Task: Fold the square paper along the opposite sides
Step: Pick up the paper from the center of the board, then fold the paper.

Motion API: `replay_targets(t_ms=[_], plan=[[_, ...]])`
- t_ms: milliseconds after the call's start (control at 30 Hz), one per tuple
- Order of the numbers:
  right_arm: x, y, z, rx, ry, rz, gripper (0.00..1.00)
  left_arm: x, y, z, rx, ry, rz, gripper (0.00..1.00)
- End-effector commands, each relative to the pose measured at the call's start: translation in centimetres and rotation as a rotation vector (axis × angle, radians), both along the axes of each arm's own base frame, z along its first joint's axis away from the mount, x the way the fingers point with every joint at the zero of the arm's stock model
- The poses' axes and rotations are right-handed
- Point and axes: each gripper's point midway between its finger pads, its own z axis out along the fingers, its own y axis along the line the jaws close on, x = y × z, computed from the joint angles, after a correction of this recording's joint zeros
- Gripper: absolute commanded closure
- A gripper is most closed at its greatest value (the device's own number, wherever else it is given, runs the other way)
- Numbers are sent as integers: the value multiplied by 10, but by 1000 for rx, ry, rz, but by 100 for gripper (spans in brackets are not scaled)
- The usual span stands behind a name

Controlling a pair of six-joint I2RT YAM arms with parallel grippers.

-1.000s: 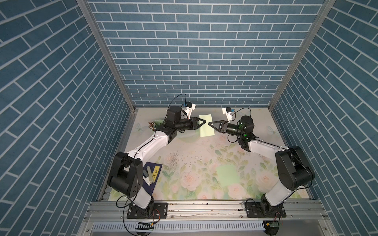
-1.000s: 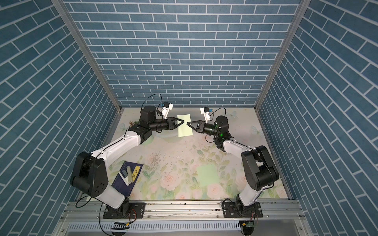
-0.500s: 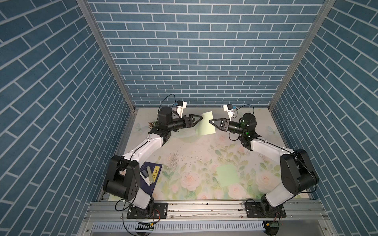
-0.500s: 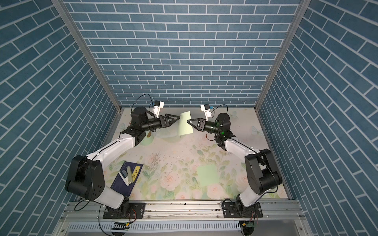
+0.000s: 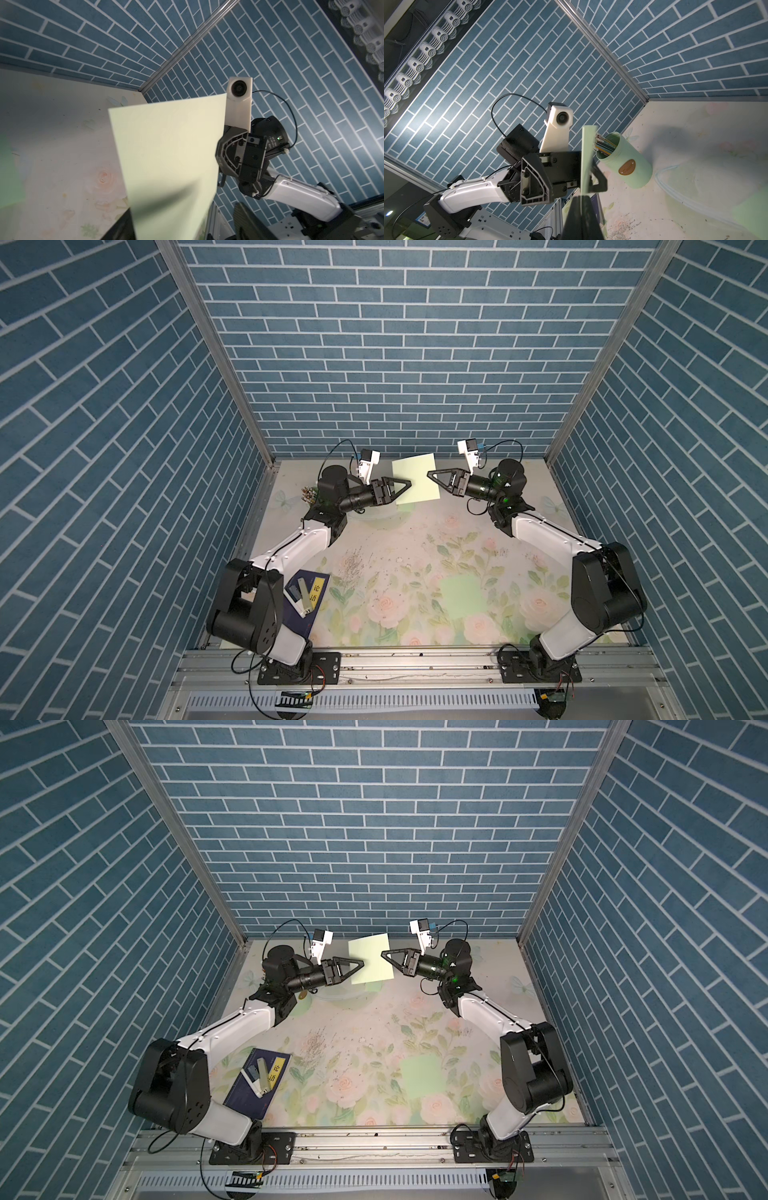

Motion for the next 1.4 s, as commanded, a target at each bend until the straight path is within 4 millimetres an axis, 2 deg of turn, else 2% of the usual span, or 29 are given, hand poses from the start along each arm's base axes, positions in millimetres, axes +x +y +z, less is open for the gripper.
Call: replay_targets(t_ms=[0, 33, 67, 267, 333, 433, 500, 533, 667, 800, 933, 1000, 1067, 1133, 1200, 1267, 1367], plan=[[12, 0, -5, -42, -29, -26, 100, -4, 1, 6, 27, -35, 11, 65], [13, 0, -6, -48, -24, -27, 100, -2, 2, 4, 43, -30, 19, 73], [14, 1, -7, -52, -19, -25, 100, -2, 3, 3, 53, -29, 25, 78], [15, 2, -14, -80, -3, -20, 100, 1, 5, 4, 84, -40, 43, 80], [15, 2, -15, -84, -2, -15, 100, 4, 6, 3, 96, -41, 50, 76], [13, 2, -16, -88, 1, -3, 100, 6, 5, 3, 102, -43, 51, 62], [12, 3, -15, -89, 1, 1, 100, 8, 4, 6, 101, -48, 48, 63], [11, 3, -15, -89, 0, 2, 100, 9, 3, 7, 103, -49, 46, 65], [10, 2, -16, -93, -3, 2, 100, 11, 3, 8, 105, -49, 48, 87], [8, 2, -17, -95, -4, 6, 100, 13, 4, 3, 126, -35, 57, 100], [10, -4, -19, -120, -19, -18, 100, 14, 6, 0, 147, -24, 70, 100], [18, -13, -28, -172, -25, -77, 85, 13, 6, 2, 155, -24, 67, 100], [33, -27, -46, -275, -39, -185, 71, 9, 3, 10, 160, -36, 58, 100], [48, -39, -66, -386, -51, -295, 64, 2, -2, 22, 162, -62, 41, 100], [60, -48, -83, -468, -51, -379, 63, -4, -9, 33, 159, -84, 19, 100], [65, -42, -94, -509, -62, -402, 61, -12, -19, 47, 142, -108, -18, 100], [66, -17, -92, -460, -67, -351, 59, -22, -32, 62, 109, -144, -81, 100]])
